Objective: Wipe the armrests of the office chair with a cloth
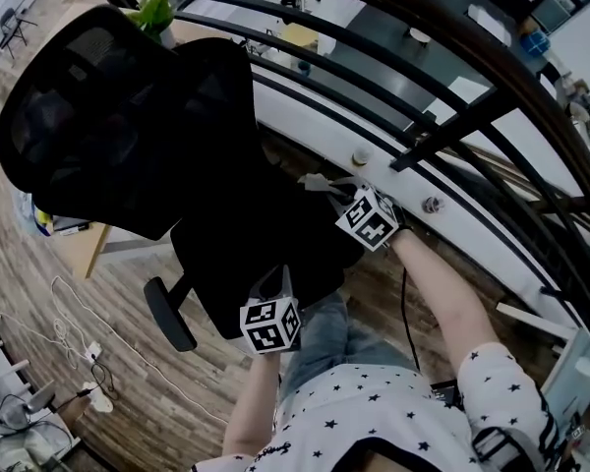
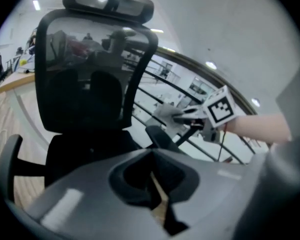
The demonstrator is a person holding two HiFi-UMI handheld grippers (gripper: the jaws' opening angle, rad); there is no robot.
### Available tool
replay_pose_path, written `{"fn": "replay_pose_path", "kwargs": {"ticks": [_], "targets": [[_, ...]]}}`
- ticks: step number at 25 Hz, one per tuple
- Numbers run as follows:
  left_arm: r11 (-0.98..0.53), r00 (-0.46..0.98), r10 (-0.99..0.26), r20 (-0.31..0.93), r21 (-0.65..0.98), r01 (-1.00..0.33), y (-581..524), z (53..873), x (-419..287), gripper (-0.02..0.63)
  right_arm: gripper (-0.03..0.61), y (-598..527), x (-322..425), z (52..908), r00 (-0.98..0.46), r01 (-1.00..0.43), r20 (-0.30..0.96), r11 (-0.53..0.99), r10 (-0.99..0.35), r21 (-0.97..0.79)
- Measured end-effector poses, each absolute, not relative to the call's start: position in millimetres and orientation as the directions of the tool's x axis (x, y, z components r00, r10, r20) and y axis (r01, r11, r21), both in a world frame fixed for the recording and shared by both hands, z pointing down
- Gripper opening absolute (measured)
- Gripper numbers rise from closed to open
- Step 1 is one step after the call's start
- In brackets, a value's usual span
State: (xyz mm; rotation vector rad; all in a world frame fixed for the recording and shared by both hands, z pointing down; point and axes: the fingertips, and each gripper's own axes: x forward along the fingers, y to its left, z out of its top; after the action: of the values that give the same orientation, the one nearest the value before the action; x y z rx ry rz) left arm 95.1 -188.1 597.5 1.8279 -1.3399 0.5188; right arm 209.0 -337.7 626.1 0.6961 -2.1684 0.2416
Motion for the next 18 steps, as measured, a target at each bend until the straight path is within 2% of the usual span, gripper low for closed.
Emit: {"fn": "replay_pose_path", "kwargs": {"ticks": [18], "targets": [[-0.076,0.350,-0.549,0.759,0.371,-0.925,-208,634,92,0.008,0.025,-372,179,682,-0.479,-0.444,0.834,0.895,-0.272,0.037]]}}
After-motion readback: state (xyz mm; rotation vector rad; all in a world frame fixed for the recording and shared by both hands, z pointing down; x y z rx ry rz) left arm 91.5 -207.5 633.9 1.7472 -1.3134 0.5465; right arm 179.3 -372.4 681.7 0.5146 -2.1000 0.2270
